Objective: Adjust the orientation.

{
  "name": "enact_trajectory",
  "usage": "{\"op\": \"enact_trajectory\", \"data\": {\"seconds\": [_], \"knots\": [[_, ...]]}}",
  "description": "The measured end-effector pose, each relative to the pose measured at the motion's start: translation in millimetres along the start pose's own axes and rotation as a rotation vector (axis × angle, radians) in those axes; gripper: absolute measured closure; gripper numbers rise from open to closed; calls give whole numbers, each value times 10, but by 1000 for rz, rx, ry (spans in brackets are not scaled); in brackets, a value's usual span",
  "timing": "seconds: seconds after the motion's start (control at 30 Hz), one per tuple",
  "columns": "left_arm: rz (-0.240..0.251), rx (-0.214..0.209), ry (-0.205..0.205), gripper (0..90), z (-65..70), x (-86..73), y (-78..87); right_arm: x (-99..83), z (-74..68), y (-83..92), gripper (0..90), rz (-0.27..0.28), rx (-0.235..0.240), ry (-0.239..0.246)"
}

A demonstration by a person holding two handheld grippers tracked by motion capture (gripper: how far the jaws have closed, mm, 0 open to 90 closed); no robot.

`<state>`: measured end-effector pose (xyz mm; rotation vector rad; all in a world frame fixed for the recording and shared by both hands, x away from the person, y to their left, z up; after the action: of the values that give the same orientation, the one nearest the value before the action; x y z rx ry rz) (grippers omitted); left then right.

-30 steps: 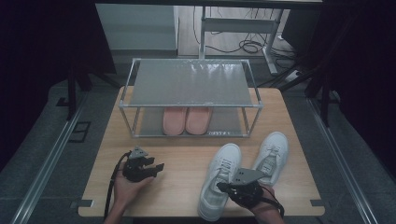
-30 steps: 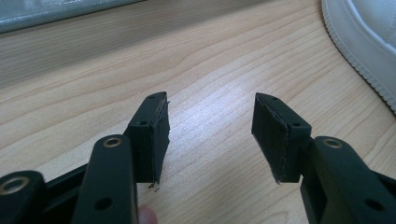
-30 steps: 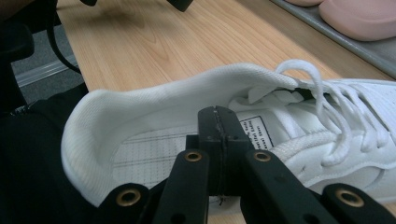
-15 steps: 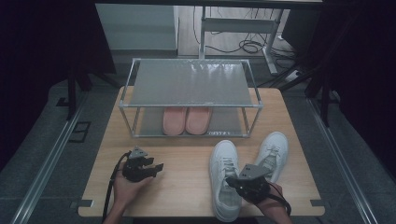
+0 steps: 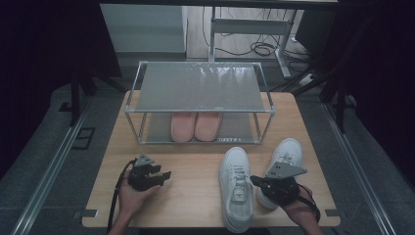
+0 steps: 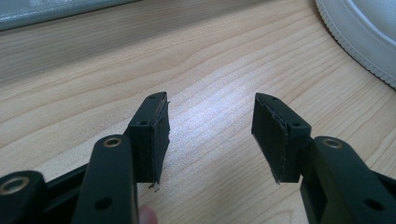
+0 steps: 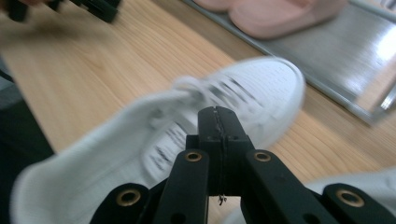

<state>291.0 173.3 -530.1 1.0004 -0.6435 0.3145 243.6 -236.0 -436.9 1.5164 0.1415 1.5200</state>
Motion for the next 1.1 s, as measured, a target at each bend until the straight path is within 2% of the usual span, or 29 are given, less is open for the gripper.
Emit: {"op": "enact_trajectory", "data": {"seconds": [0.1, 0.2, 0.23, 0.47, 0.7, 0.8, 0.9, 1.03, 1.1], "knots": [[4, -3, 0, 472, 4, 1, 7, -33, 9, -63, 900, -58, -5, 5], [5, -2, -1, 473, 3, 2, 13, -54, -60, -116, 900, -96, 8, 21], [5, -3, -1, 473, 3, 2, 13, -61, -86, -128, 900, -109, -7, 29], [8, -4, -2, 474, 6, 3, 19, -141, -148, -126, 900, -160, -37, 18], [6, -7, 1, 475, 11, 1, 13, -250, -255, -197, 900, -209, -39, 20], [5, -9, -4, 475, 20, -1, 10, -236, -281, -255, 900, -226, -57, 22], [8, -9, 1, 476, 16, 1, 17, -192, -309, -323, 900, -252, -73, 45], [12, -9, 1, 477, 3, 6, 33, -110, -345, -407, 900, -249, -51, 56], [15, -9, 1, 477, 0, 8, 40, -59, -353, -454, 900, -250, -64, 58]]}}
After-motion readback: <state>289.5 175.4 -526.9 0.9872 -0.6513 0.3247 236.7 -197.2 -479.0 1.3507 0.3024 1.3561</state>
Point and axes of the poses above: each handheld gripper's, and its own axes: y roughly backward along the jaws, x roughly out of its top, z roughly to its right, the point moved 1 cm from there along -y, roughly forward along the jaws, and after that the axes turned 14 degrees about y, right-handed, at the moved point
